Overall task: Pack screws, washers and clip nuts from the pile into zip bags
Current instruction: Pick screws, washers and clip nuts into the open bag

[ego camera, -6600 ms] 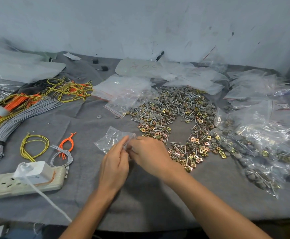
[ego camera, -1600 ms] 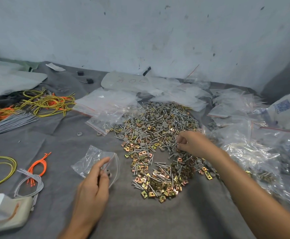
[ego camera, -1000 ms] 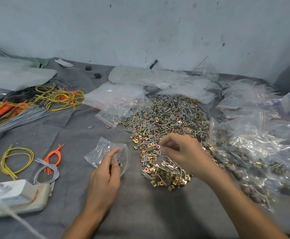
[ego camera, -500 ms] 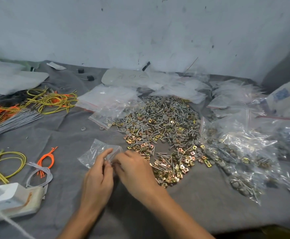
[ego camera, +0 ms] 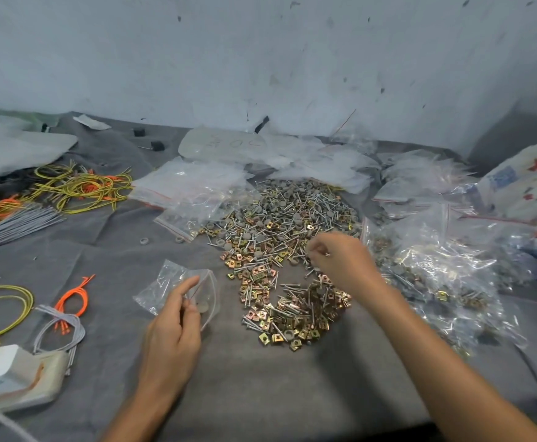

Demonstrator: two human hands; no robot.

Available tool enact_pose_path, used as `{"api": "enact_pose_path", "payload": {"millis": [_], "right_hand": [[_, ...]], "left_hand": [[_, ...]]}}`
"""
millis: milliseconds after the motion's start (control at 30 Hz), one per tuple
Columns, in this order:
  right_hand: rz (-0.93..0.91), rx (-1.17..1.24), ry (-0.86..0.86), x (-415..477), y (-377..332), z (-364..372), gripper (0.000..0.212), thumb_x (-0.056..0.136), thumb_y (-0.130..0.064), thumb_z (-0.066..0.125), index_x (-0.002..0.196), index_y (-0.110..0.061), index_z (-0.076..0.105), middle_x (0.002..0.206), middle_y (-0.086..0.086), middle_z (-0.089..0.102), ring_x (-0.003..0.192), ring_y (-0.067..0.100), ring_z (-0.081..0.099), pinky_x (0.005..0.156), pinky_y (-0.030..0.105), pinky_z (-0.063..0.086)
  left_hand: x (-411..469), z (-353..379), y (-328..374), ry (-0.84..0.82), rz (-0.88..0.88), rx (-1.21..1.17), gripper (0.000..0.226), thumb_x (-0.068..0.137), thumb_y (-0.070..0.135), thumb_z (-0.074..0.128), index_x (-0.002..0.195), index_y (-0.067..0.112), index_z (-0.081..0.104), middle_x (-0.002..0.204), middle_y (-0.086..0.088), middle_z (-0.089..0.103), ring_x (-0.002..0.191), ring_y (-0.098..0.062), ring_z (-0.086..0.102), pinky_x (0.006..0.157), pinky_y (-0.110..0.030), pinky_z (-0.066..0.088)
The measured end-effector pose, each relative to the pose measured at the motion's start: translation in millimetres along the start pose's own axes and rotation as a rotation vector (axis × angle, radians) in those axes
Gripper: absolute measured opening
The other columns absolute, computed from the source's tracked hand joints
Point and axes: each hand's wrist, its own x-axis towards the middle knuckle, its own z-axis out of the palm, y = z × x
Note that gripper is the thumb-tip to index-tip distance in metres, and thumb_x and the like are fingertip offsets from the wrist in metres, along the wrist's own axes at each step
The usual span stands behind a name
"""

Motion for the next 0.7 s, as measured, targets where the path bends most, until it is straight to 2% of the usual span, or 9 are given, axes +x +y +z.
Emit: {"api": "enact_pose_path", "payload": {"millis": [133, 167, 300, 367, 500, 600, 700], "right_hand": [[0.069, -0.126, -0.094, 12, 43, -15, 0.016, 0.097, -0.019, 0.061, 0.102, -0.030, 0.072, 0.105, -0.011, 0.070, 0.095, 0.012, 0.066, 0.083, 0.034, 0.057], [0.068, -0.138, -0.133, 13, 47, -16, 0.018, 0.097, -0.018, 0.062, 0.102, -0.031, 0.072, 0.105, -0.011, 0.071, 0.094, 0.012, 0.067, 0.081, 0.034, 0.057], [0.052, -0.154, -0.198, 15, 54, -8, 0.023, 0.097, -0.019, 0.062, 0.100, -0.040, 0.071, 0.099, -0.015, 0.067, 0.079, 0.007, 0.067, 0.056, 0.022, 0.049], [0.039, -0.155, -0.187, 17, 54, -3, 0.021, 0.097, -0.021, 0.060, 0.102, -0.040, 0.069, 0.099, -0.016, 0.068, 0.075, 0.002, 0.065, 0.052, 0.020, 0.046], [0.031, -0.187, -0.192, 21, 49, 4, 0.020, 0.098, -0.025, 0.059, 0.113, -0.037, 0.064, 0.101, -0.010, 0.066, 0.084, 0.010, 0.062, 0.070, 0.034, 0.057], [0.012, -0.236, -0.169, 24, 46, 9, 0.022, 0.098, -0.023, 0.057, 0.116, -0.037, 0.061, 0.101, -0.012, 0.059, 0.085, 0.011, 0.059, 0.067, 0.033, 0.054], [-0.030, -0.290, -0.134, 24, 45, 12, 0.011, 0.100, -0.031, 0.056, 0.110, -0.035, 0.060, 0.106, -0.009, 0.060, 0.086, 0.012, 0.056, 0.063, 0.028, 0.046]], "left_hand": [[-1, 0, 1, -0.009, -0.015, -0.011, 0.042, 0.092, 0.035, 0.040, 0.130, 0.045, 0.052, 0.074, 0.009, 0.058, 0.070, -0.013, 0.058, 0.066, -0.042, 0.048], [-1, 0, 1, -0.008, -0.015, -0.006, 0.042, 0.092, 0.035, 0.040, 0.130, 0.045, 0.052, 0.075, 0.009, 0.059, 0.070, -0.013, 0.058, 0.066, -0.042, 0.048], [-1, 0, 2, -0.008, -0.005, 0.000, 0.042, 0.092, 0.036, 0.040, 0.131, 0.043, 0.053, 0.077, 0.012, 0.058, 0.071, -0.010, 0.058, 0.064, -0.040, 0.047], [-1, 0, 2, -0.007, -0.001, 0.004, 0.042, 0.092, 0.035, 0.040, 0.130, 0.044, 0.053, 0.076, 0.012, 0.058, 0.069, -0.011, 0.057, 0.062, -0.040, 0.047], [-1, 0, 1, -0.004, -0.001, 0.015, 0.041, 0.092, 0.035, 0.039, 0.130, 0.044, 0.052, 0.076, 0.010, 0.058, 0.069, -0.013, 0.057, 0.063, -0.042, 0.048], [0, 0, 1, -0.005, -0.006, 0.015, 0.041, 0.093, 0.036, 0.040, 0.131, 0.042, 0.052, 0.076, 0.013, 0.058, 0.068, -0.011, 0.057, 0.062, -0.042, 0.047], [-1, 0, 3, -0.005, -0.011, 0.017, 0.040, 0.093, 0.036, 0.040, 0.131, 0.043, 0.052, 0.072, 0.012, 0.057, 0.066, -0.012, 0.057, 0.063, -0.044, 0.048]]}}
